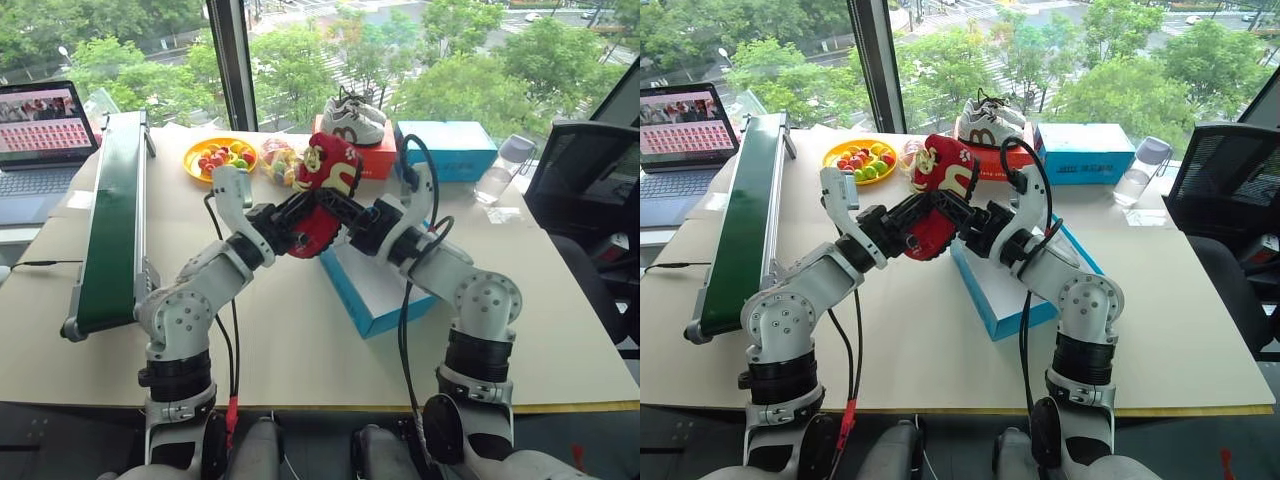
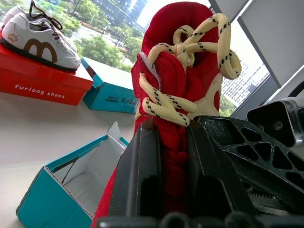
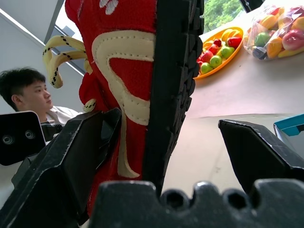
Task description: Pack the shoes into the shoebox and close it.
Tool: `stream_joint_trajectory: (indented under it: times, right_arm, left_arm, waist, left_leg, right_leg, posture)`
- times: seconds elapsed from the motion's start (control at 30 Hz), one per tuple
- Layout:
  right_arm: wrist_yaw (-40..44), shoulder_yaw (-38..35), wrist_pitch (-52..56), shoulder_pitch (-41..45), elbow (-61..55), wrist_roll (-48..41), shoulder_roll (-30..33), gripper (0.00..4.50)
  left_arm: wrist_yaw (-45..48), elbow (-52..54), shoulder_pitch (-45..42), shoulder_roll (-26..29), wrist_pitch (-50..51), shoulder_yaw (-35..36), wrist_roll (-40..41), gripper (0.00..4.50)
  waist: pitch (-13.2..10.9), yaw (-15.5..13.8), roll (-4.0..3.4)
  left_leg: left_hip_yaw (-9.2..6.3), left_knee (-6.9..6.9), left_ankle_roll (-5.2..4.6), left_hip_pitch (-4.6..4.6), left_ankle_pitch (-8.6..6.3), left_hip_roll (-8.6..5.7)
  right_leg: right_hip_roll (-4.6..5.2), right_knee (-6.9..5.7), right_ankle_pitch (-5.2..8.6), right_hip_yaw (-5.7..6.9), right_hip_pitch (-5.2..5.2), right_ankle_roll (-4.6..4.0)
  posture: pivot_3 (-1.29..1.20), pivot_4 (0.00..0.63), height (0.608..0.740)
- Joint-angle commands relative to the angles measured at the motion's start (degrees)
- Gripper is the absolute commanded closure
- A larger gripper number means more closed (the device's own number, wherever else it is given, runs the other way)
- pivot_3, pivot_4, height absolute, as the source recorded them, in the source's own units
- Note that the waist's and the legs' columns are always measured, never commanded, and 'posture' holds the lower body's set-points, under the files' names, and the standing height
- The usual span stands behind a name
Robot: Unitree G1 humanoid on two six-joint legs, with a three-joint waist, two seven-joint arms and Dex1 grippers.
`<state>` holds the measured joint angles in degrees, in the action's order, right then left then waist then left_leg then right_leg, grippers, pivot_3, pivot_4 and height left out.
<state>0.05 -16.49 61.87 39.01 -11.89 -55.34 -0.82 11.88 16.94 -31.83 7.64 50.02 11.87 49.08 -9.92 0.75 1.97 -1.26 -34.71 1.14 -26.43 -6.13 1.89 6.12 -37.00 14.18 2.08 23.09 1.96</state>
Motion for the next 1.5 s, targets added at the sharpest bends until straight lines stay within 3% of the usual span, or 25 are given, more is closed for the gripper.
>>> stream_joint_trajectory:
  times: [0.03,0.23,0.33,0.5,0.57,0.7,0.8,0.97,1.13,1.3,1.5]
  right_arm:
    - [-0.66,-0.49,-1.95,0.74,-1.19,-1.00,0.55,1.42]
    - [-0.62,-0.56,-2.92,1.03,-0.73,-1.14,0.70,3.40]
    - [-0.53,-0.44,-3.14,1.21,-0.52,-0.96,0.80,4.00]
    - [-0.34,-0.04,-3.50,1.37,-0.81,-1.08,0.60,4.03]
    - [-0.19,0.06,-3.94,1.43,-1.37,-1.44,0.23,4.03]
    - [-2.16,-2.18,-8.28,2.91,-0.72,-0.31,-0.25,4.03]
    - [-2.60,-4.41,-10.85,5.38,2.98,1.77,3.57,4.03]
    - [6.16,-1.50,-10.83,11.03,14.84,9.11,19.10,4.03]
    - [27.10,19.40,-11.64,15.51,25.76,22.97,31.61,4.03]
    - [40.35,33.61,-20.57,20.08,42.10,37.14,33.85,4.03]
    - [45.06,41.36,-35.53,25.16,61.53,51.19,31.41,4.03]
  left_arm:
    - [1.33,1.47,-0.80,0.83,-2.01,-1.15,-0.36,4.27]
    - [1.86,1.43,-0.17,1.69,-2.41,-1.88,-1.32,4.27]
    - [1.66,1.51,-0.13,1.60,-2.85,-2.09,-1.52,4.27]
    - [2.36,2.29,0.66,2.66,-4.28,-4.21,-4.42,4.27]
    - [2.60,2.31,1.04,1.66,-6.25,-3.44,-4.05,3.33]
    - [4.81,3.97,2.64,4.03,-5.59,-6.54,-5.37,2.06]
    - [6.24,4.90,4.36,6.48,-6.27,-7.80,-7.21,2.06]
    - [8.78,5.69,7.45,10.32,-6.29,-8.92,-8.43,2.06]
    - [9.50,5.59,8.15,10.16,-6.72,-9.96,-8.84,2.06]
    - [9.24,5.74,8.21,8.83,-6.82,-10.77,-8.73,2.06]
    - [8.42,6.80,9.23,7.83,-6.93,-10.45,-8.61,2.06]
  waist:
    - [0.00,-0.01,0.00]
    - [-0.02,-0.08,-0.04]
    - [-0.02,-0.07,-0.04]
    - [-0.03,-0.06,-0.05]
    - [-0.04,-0.06,-0.05]
    - [-0.04,-0.07,-0.06]
    - [-0.07,-0.05,-0.11]
    - [-0.27,-0.86,-0.42]
    - [-0.35,0.00,-0.57]
    - [-0.39,0.21,-0.57]
    - [-0.53,-0.14,-0.65]
  left_leg:
    - [0.00,0.00,0.00,0.00,0.00,0.00]
    - [0.00,0.00,0.00,-0.01,0.00,0.00]
    - [0.00,0.01,0.00,-0.01,0.00,0.00]
    - [0.00,0.02,0.00,-0.01,0.00,0.00]
    - [0.00,0.03,0.00,-0.01,0.00,0.01]
    - [0.00,0.06,0.00,-0.02,0.00,0.01]
    - [0.02,0.07,0.00,-0.02,0.00,0.01]
    - [0.05,0.05,0.00,-0.04,0.00,0.00]
    - [0.25,0.19,-0.09,-0.06,-0.06,0.03]
    - [0.31,0.22,-0.11,0.02,-0.06,0.04]
    - [0.34,0.05,-0.10,-0.02,-0.07,0.02]
  right_leg:
    - [0.00,0.00,0.00,0.00,0.00,0.00]
    - [0.00,0.02,0.01,0.00,0.00,0.01]
    - [0.00,0.03,0.01,0.00,0.01,0.01]
    - [0.00,0.03,0.02,0.00,0.01,0.01]
    - [0.00,0.04,0.02,0.00,0.02,0.00]
    - [0.00,0.08,0.02,0.00,0.02,-0.01]
    - [0.00,0.10,0.02,-0.01,0.03,-0.01]
    - [0.01,0.26,0.07,0.00,0.01,0.07]
    - [0.01,0.23,0.19,-0.18,0.17,0.00]
    - [-0.06,0.18,0.25,-0.29,0.17,0.10]
    - [-0.04,0.21,0.20,-0.33,0.12,0.27]
  posture:
    - [0.00,0.150,0.740]
    - [0.00,0.150,0.740]
    - [0.00,0.150,0.740]
    - [0.00,0.150,0.740]
    - [0.00,0.150,0.740]
    - [0.00,0.150,0.740]
    - [0.00,0.150,0.740]
    - [0.00,0.150,0.740]
    - [0.00,0.150,0.740]
    - [0.00,0.150,0.740]
    - [0.00,0.150,0.740]
